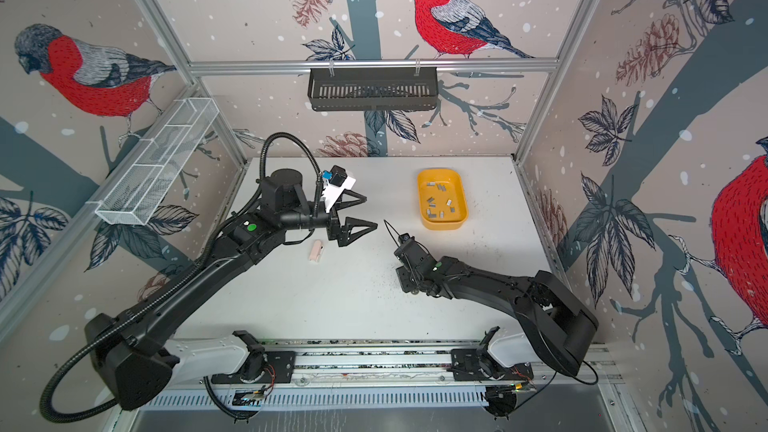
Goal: Load the staples into the stapler
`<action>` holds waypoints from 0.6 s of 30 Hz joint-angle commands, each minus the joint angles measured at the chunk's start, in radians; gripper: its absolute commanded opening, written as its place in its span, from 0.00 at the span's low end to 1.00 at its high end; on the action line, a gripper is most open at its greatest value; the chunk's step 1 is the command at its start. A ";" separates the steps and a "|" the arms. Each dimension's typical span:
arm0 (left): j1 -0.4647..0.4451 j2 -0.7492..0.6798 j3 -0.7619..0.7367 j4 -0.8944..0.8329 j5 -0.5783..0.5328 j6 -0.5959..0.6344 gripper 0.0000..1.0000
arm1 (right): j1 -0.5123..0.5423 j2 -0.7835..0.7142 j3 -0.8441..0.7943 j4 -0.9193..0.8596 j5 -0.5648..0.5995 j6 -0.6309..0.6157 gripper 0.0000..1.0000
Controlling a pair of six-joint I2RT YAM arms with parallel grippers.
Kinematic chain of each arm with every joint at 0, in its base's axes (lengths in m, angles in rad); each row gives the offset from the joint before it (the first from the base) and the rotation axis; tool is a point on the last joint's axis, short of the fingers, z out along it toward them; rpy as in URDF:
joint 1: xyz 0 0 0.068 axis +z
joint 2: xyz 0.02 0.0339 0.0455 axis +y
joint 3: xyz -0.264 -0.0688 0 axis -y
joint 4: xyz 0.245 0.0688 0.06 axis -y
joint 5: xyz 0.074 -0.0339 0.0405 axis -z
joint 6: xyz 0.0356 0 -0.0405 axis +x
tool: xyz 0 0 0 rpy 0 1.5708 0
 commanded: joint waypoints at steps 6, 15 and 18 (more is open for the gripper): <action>-0.003 0.000 0.008 0.031 0.005 0.022 0.98 | 0.009 -0.167 -0.050 0.051 0.022 0.022 0.68; -0.005 0.004 0.008 0.033 -0.007 0.014 0.99 | 0.018 -0.388 -0.157 0.157 -0.005 0.064 0.83; -0.006 0.009 0.010 0.038 -0.007 0.007 0.99 | 0.018 -0.457 -0.195 0.182 -0.029 0.068 0.87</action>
